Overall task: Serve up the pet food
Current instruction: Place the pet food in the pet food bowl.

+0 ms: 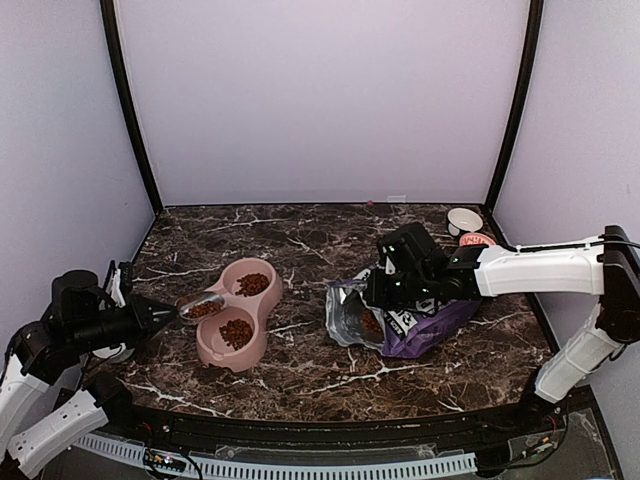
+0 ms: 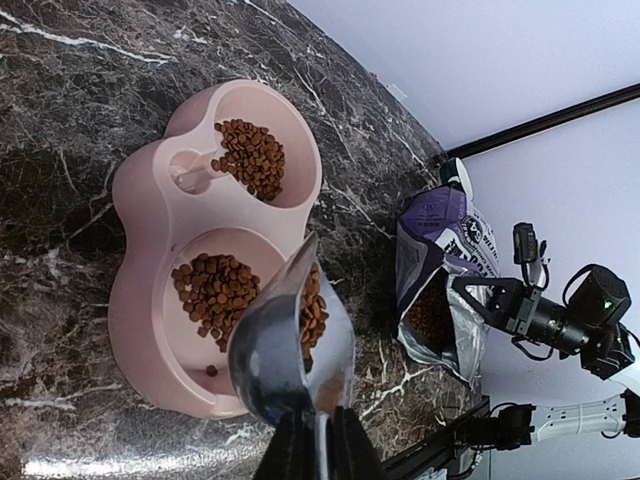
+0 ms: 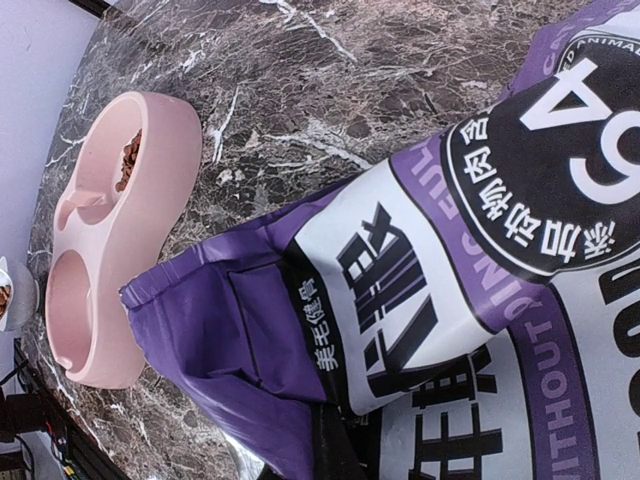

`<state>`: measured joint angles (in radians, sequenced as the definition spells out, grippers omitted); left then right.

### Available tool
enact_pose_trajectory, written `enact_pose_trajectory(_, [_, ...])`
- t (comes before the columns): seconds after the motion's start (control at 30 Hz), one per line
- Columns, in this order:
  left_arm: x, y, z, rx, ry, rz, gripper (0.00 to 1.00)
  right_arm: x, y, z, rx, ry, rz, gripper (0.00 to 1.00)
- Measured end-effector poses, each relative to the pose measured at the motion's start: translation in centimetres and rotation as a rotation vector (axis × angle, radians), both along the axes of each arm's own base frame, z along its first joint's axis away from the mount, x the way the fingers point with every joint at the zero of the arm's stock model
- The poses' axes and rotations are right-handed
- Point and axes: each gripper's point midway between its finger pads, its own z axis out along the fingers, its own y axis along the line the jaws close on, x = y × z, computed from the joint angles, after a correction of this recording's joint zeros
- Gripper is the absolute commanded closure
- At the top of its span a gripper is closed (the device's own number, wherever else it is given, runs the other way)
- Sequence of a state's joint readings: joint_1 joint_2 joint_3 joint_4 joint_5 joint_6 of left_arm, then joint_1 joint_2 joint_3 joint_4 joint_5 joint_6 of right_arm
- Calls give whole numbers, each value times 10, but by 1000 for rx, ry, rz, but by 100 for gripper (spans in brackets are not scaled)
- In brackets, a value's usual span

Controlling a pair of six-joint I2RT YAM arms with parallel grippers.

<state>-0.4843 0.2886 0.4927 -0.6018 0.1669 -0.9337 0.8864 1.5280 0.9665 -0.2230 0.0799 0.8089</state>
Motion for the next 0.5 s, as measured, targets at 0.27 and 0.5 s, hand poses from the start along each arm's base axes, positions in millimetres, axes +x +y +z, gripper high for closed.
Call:
enact_pose_trajectory(0.27, [-4, 6, 5, 59, 21, -1, 100, 0, 0, 0, 2, 1, 1, 100])
enact_pose_trajectory(0.5, [-4, 6, -4, 101, 52, -13, 100, 0, 0, -1, 3, 0, 0, 100])
